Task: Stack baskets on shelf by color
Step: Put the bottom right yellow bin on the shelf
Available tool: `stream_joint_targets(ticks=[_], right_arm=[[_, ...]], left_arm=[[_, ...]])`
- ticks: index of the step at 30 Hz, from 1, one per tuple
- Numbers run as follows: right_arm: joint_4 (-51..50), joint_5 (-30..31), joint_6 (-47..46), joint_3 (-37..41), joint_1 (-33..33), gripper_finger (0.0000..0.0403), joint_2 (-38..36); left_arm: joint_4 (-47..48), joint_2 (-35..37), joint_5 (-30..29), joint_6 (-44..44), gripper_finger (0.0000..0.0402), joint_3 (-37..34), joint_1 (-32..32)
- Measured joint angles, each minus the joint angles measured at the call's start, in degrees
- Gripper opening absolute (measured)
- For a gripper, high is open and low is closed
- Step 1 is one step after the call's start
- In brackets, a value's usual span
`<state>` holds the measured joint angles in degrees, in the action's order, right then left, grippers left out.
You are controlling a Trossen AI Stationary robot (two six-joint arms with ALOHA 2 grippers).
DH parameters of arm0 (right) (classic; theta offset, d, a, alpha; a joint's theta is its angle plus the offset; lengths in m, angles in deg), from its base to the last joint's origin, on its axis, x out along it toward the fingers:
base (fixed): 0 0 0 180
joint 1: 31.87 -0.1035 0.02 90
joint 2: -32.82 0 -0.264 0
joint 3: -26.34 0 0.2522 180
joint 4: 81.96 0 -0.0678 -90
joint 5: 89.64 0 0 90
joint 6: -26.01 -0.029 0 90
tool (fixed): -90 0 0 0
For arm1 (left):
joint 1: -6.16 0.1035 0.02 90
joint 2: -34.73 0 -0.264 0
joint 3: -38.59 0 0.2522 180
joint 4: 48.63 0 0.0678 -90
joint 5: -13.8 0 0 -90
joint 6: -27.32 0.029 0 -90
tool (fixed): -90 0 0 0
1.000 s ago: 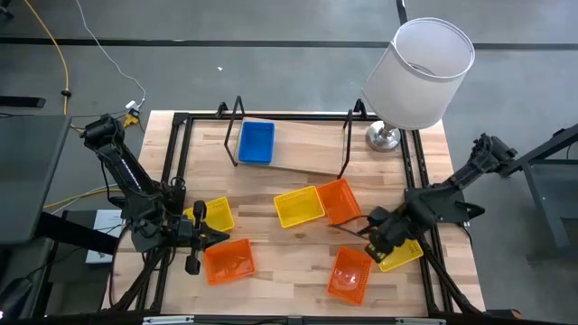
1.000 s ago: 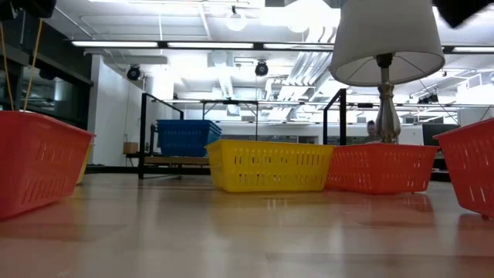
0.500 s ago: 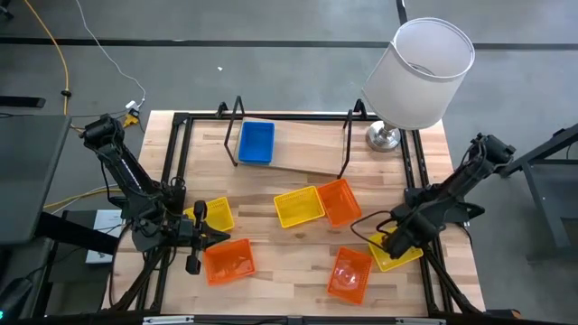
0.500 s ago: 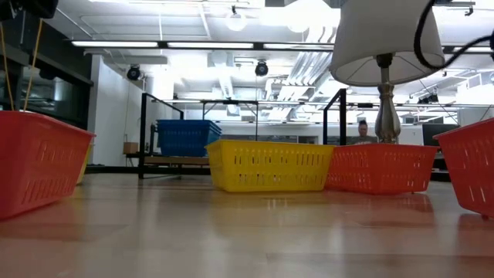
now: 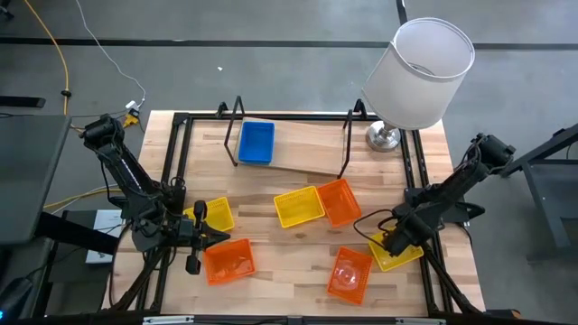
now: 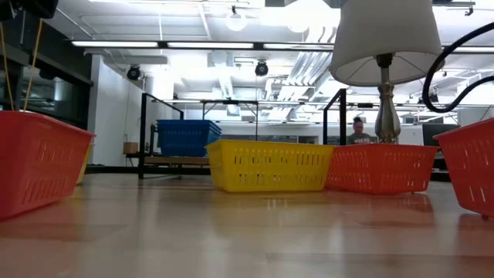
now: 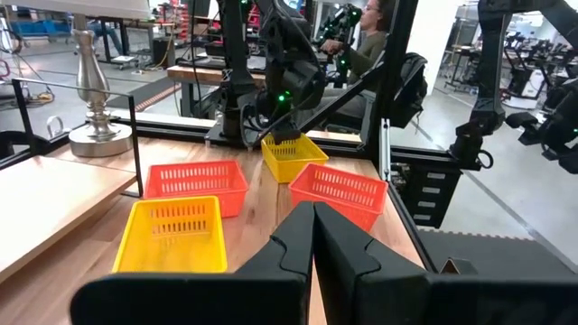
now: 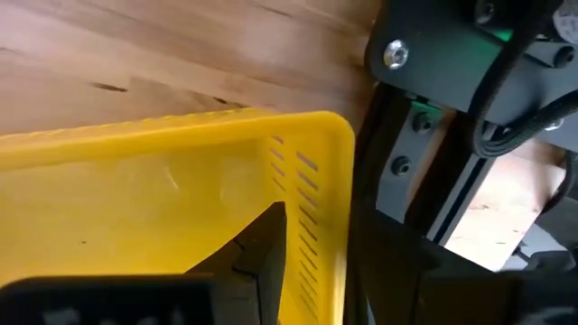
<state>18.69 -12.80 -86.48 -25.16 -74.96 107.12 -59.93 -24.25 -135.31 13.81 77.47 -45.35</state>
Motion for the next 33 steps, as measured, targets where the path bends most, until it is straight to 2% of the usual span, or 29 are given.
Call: stream_joint_targets(ticks=[4,6,10,13,17,21,24,27,33], right_arm=[[-0.1,0.0,0.0,0.0,-0.1,0.0107,0.0],[0.0,-0.2,0.3,0.0,-0.1,0.0088,0.0],[-0.2,-0.5,1.0,0.0,-0.1,0.0018,0.0],[-0.6,-0.6,2.0,-0.8,-0.1,0.0016,0.0],[-6.9,3.2,4.8,-6.9,-0.1,0.0005,0.0],[-21.0,8.6,4.9,-17.5,-0.1,0.0003,0.0],[-24.8,15.6,6.1,-25.4,-0.1,0.0002,-0.4],[-24.3,28.8,10.8,-32.7,0.2,0.0001,-0.7],[-21.8,48.4,31.1,-46.4,3.4,0.0001,2.1]], left_arm=[[0.0,0.0,0.0,0.0,0.0000,0.0,0.0],[0.0,0.0,0.0,0.0,0.0000,0.0,0.0],[0.0,0.0,0.0,0.0,0.0000,0.0,0.0],[0.0,0.0,0.0,0.1,0.0000,0.0,0.0],[0.0,0.0,0.0,0.1,0.0000,0.0,0.0],[0.0,0.0,0.0,0.1,0.0000,0.0,0.0],[0.0,0.0,0.0,0.1,0.0000,0.0,0.0],[0.0,0.0,0.0,0.1,0.0000,0.0,0.0],[0.0,0.0,0.0,0.1,0.0000,0.0,0.0]])
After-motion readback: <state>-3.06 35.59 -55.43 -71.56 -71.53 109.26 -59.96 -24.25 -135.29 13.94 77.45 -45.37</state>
